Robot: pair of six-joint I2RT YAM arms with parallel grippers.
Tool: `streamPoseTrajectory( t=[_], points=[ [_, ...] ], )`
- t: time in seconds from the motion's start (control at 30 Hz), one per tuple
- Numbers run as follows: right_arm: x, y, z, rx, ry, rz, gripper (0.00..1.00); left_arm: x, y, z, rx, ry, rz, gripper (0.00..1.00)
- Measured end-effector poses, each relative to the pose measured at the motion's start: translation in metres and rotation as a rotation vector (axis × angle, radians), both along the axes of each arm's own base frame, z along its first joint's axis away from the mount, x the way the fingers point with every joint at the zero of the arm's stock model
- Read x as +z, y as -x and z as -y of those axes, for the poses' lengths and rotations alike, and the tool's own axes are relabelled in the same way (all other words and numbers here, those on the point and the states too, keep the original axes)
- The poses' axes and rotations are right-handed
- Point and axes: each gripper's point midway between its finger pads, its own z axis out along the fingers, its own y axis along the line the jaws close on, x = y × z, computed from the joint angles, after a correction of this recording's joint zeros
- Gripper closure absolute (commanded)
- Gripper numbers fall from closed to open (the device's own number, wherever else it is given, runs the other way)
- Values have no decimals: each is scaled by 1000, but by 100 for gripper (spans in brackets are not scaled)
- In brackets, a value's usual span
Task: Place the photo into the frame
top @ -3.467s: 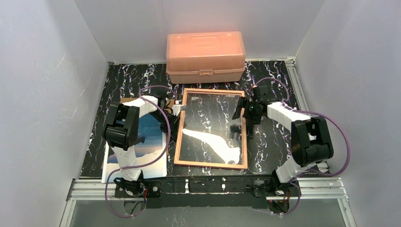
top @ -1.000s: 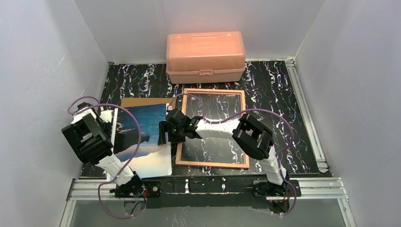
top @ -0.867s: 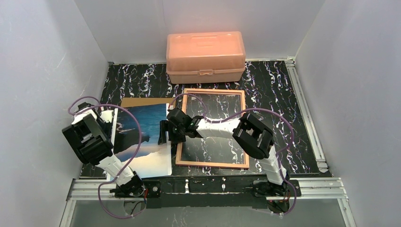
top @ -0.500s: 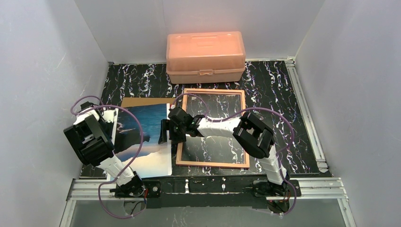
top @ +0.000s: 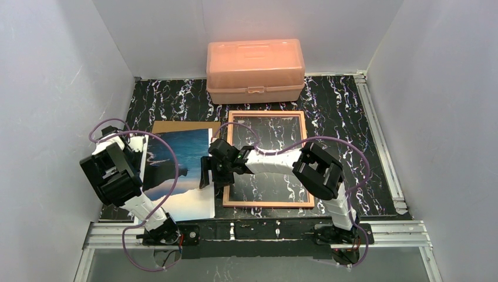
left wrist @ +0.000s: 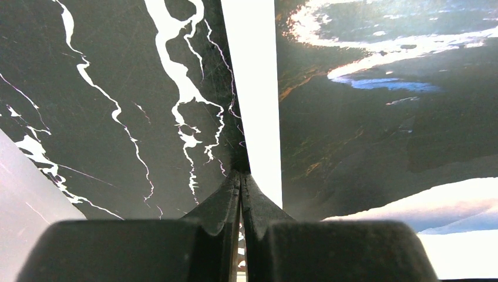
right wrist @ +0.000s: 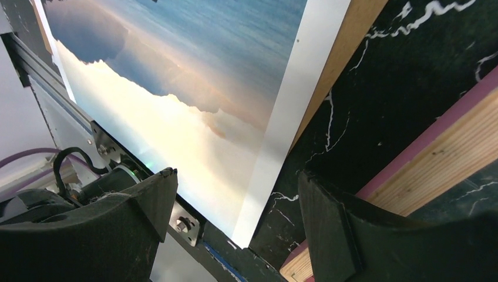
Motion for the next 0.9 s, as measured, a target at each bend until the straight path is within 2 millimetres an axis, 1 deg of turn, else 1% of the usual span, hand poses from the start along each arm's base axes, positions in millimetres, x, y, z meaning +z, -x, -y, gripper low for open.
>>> streamPoseTrajectory(
  t=[0.3, 0.53, 0.9],
  points=[
    [2, 12, -1, 23, -13, -48, 16, 0, 0, 0, 0, 1, 0, 100],
    [4, 22, -6, 35, -61, -107, 17, 0, 0, 0, 0, 1, 1, 100],
    [6, 23, -8, 25, -93, -131, 17, 0, 0, 0, -1, -5, 9, 100]
  ],
)
